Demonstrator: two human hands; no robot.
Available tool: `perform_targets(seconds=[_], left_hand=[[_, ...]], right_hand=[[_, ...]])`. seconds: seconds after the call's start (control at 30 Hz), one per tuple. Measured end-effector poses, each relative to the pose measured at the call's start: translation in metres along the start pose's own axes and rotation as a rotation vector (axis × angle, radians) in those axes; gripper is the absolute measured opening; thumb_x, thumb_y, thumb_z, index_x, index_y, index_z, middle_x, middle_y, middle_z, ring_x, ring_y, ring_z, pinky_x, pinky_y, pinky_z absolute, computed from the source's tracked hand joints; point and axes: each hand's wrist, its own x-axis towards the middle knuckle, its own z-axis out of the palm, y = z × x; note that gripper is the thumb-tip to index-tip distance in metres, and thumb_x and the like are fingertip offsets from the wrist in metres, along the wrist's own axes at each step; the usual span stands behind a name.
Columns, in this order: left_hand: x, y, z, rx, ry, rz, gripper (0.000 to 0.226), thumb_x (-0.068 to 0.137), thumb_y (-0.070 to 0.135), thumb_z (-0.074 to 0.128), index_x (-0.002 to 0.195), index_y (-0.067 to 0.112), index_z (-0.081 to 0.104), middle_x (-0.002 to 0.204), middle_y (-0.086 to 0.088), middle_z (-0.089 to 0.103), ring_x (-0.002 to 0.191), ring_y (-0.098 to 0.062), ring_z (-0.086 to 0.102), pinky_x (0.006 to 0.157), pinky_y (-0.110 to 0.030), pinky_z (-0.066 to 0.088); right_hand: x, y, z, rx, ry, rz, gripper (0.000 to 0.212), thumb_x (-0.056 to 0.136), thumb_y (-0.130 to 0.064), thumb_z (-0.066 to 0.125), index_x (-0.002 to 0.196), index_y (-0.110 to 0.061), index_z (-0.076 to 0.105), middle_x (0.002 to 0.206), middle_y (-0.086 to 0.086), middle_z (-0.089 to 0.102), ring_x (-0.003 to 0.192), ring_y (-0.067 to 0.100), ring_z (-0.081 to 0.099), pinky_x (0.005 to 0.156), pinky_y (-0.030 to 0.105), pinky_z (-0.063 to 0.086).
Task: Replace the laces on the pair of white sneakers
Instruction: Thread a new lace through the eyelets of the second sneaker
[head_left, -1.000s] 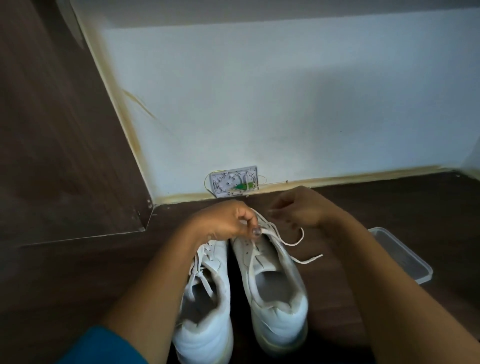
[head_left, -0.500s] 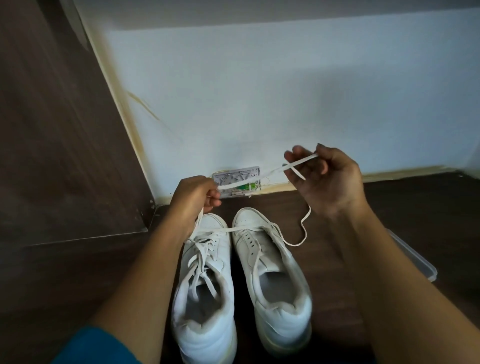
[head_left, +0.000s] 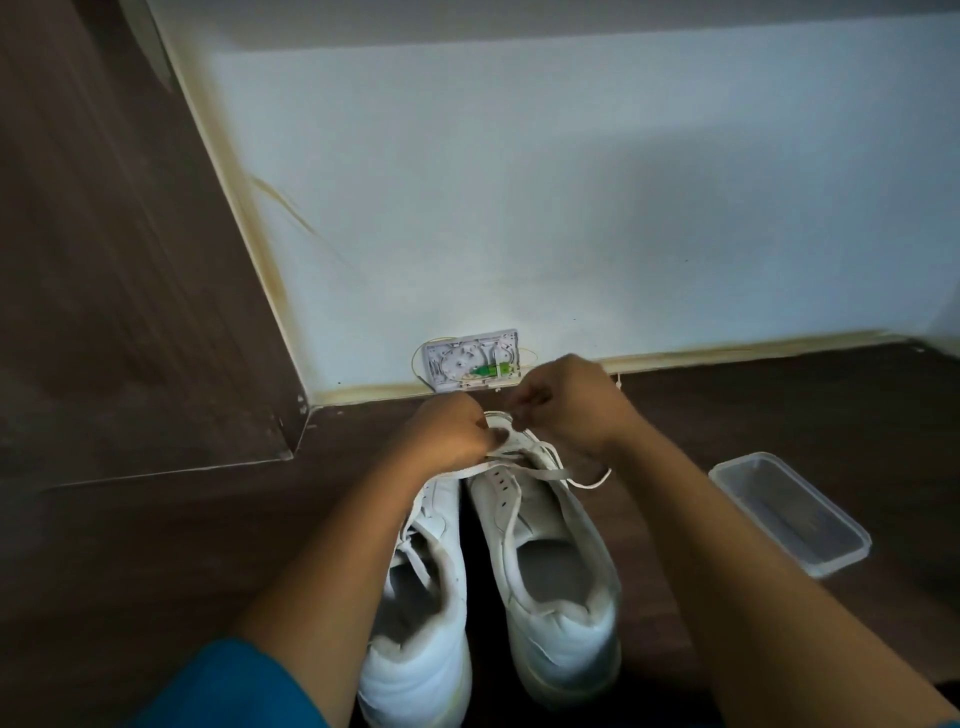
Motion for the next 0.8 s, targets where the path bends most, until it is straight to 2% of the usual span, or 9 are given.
perform_targets(seconds=[0.07, 0.13, 0.2, 0.27, 0.37, 0.47, 0.57, 0.67, 0.8], left_hand=[[-0.002, 0.000, -0.002, -0.399, -0.010, -0.139, 0.018, 0.093, 0.010, 0.049, 0.085, 0.004, 0.063, 0.067, -0.010, 0.059, 0.052, -0.017, 0.061, 0.047, -0.022, 0.048], [-0.007, 0.000, -0.007, -0.572, -0.122, -0.205, 0.014, 0.093, -0.003, 0.044, 0.098, 0.005, 0.055, 0.068, -0.015, 0.059, 0.039, -0.014, 0.058, 0.038, -0.021, 0.045], [-0.011, 0.001, -0.006, -0.467, -0.258, -0.199, 0.017, 0.090, -0.007, 0.046, 0.098, 0.006, 0.052, 0.060, -0.016, 0.061, 0.032, -0.012, 0.053, 0.033, -0.019, 0.040], [-0.011, 0.004, -0.004, -0.363, -0.272, -0.176, 0.011, 0.087, -0.006, 0.051, 0.092, 0.003, 0.056, 0.057, -0.015, 0.060, 0.034, -0.013, 0.055, 0.037, -0.022, 0.045], [-0.006, 0.007, 0.002, -0.297, -0.160, -0.222, 0.010, 0.082, 0.003, 0.060, 0.090, -0.003, 0.062, 0.062, -0.013, 0.063, 0.044, -0.016, 0.061, 0.048, -0.028, 0.055], [-0.006, 0.011, 0.007, -0.194, -0.047, -0.229, 0.016, 0.077, 0.016, 0.065, 0.082, 0.002, 0.060, 0.066, -0.011, 0.062, 0.052, -0.021, 0.063, 0.048, -0.028, 0.056], [-0.005, 0.015, 0.007, -0.109, -0.020, -0.231, 0.013, 0.073, 0.013, 0.062, 0.069, 0.004, 0.054, 0.060, -0.008, 0.056, 0.046, -0.020, 0.057, 0.036, -0.019, 0.045], [-0.002, 0.011, 0.004, -0.225, 0.028, -0.283, 0.011, 0.069, 0.003, 0.062, 0.064, 0.002, 0.053, 0.056, -0.007, 0.049, 0.034, -0.014, 0.046, 0.031, -0.013, 0.031], [-0.003, 0.008, 0.003, -0.403, 0.035, -0.335, 0.007, 0.069, -0.010, 0.062, 0.065, -0.004, 0.059, 0.055, -0.014, 0.055, 0.030, -0.017, 0.054, 0.035, -0.019, 0.042]], right_hand=[[0.003, 0.005, 0.012, -0.089, -0.071, 0.046, 0.015, 0.077, -0.002, 0.065, 0.082, -0.010, 0.076, 0.082, 0.003, 0.073, 0.074, 0.008, 0.062, 0.065, 0.020, 0.044], [0.006, 0.008, 0.019, -0.129, -0.054, 0.074, 0.015, 0.081, -0.006, 0.064, 0.088, -0.012, 0.076, 0.089, 0.003, 0.073, 0.085, 0.013, 0.064, 0.071, 0.021, 0.045], [0.009, 0.009, 0.023, -0.076, 0.034, 0.083, 0.013, 0.085, -0.010, 0.061, 0.090, -0.012, 0.074, 0.093, 0.002, 0.072, 0.090, 0.015, 0.063, 0.075, 0.023, 0.045], [0.012, 0.007, 0.030, -0.006, 0.037, 0.083, 0.012, 0.087, -0.011, 0.059, 0.088, -0.011, 0.071, 0.092, 0.003, 0.069, 0.089, 0.015, 0.060, 0.070, 0.023, 0.042], [0.014, 0.006, 0.040, 0.033, -0.047, 0.131, 0.011, 0.090, -0.015, 0.058, 0.082, -0.017, 0.065, 0.086, 0.000, 0.062, 0.086, 0.015, 0.057, 0.068, 0.023, 0.041], [0.015, 0.006, 0.034, -0.149, -0.086, 0.133, 0.014, 0.085, -0.015, 0.058, 0.086, -0.008, 0.070, 0.092, 0.002, 0.068, 0.089, 0.017, 0.061, 0.073, 0.027, 0.046], [0.012, 0.007, 0.029, -0.185, -0.162, 0.143, 0.017, 0.083, -0.012, 0.058, 0.091, -0.012, 0.074, 0.098, 0.004, 0.070, 0.090, 0.016, 0.061, 0.072, 0.024, 0.044], [0.010, 0.008, 0.029, -0.151, -0.148, 0.162, 0.014, 0.083, -0.014, 0.064, 0.093, -0.013, 0.075, 0.098, 0.004, 0.071, 0.083, 0.011, 0.056, 0.070, 0.020, 0.038], [0.012, 0.008, 0.036, -0.222, -0.093, 0.192, 0.018, 0.084, -0.019, 0.065, 0.095, -0.009, 0.075, 0.101, 0.006, 0.071, 0.095, 0.019, 0.063, 0.075, 0.024, 0.046]])
